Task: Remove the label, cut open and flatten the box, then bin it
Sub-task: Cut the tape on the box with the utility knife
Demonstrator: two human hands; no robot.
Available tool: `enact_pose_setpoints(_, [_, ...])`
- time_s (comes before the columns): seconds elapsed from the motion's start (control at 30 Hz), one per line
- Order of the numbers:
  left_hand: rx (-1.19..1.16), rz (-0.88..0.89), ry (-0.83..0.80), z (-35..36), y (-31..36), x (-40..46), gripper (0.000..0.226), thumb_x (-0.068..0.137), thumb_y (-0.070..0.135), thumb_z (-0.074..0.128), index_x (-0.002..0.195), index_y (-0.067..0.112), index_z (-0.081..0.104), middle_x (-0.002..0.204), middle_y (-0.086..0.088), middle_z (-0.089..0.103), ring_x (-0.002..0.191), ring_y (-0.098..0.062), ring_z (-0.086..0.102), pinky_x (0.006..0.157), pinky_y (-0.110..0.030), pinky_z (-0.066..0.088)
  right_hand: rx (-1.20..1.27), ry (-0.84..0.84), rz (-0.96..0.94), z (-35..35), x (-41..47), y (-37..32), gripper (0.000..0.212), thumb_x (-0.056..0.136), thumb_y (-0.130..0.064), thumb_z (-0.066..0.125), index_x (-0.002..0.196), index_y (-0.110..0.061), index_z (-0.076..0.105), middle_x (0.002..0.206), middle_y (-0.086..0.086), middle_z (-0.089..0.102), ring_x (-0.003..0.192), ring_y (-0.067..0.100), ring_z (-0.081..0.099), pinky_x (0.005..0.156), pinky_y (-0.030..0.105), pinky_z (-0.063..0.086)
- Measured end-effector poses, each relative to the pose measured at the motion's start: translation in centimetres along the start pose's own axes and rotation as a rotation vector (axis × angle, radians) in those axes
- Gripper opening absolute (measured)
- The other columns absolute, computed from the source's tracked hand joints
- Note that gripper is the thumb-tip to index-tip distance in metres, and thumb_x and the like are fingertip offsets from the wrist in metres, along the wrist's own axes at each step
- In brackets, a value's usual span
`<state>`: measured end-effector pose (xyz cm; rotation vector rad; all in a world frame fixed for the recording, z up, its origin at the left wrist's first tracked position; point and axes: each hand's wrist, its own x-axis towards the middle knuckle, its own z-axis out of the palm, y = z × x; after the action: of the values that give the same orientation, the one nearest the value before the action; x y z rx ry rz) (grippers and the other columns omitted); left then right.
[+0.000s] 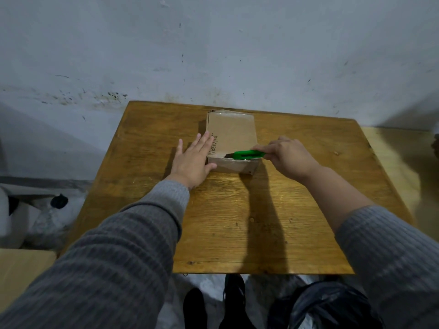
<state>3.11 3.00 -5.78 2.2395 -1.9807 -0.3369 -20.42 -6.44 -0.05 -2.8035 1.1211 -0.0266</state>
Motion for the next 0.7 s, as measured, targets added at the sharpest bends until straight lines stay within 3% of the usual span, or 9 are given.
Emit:
enact_pose_setpoints(0.2, [0.089, 0.107, 0.073, -0.1, 1.6, 1.5, 0.096, 0.087, 0.067, 0.046, 0.155, 0.020, -0.003, 0.162, 0.004, -0.008, 0.148, -0.012, -0.008, 0.120, -0.051, -0.004, -0.071, 0.078, -0.030, -0.4, -0.3, -0.8, 0.040, 0.100, -0.023, 0.039, 0.137, -0.036, 0.047, 0.110, 0.001, 0.064, 0.102, 0.022, 0.047, 0.074, 0.033, 0.024])
enact_pose_setpoints(0.37, [0.108, 0.097, 0.002, 0.5, 2.0, 2.2, 0.083, 0.092, 0.059, 0.041, 0.155, 0.021, 0.001, 0.163, 0.006, -0.005, 0.148, -0.011, -0.007, 0.119, -0.051, -0.003, -0.088, 0.102, -0.055, -0.2, -1.2, -0.4, 0.041, 0.099, -0.018, 0.039, 0.137, -0.034, 0.048, 0.111, 0.002, 0.064, 0.100, 0.023, 0.046, 0.074, 0.034, 0.025])
enact_pose_setpoints(0.7, [0.121, 0.099, -0.008, 0.4, 2.0, 2.1, 0.083, 0.093, 0.059, 0.039, 0.155, 0.022, 0.001, 0.163, 0.007, -0.006, 0.148, -0.010, -0.006, 0.118, -0.056, -0.002, -0.134, 0.125, 0.043, -0.4, -4.4, 3.9, 0.039, 0.099, -0.017, 0.042, 0.132, -0.032, 0.053, 0.105, -0.001, 0.064, 0.097, 0.024, 0.046, 0.072, 0.034, 0.021])
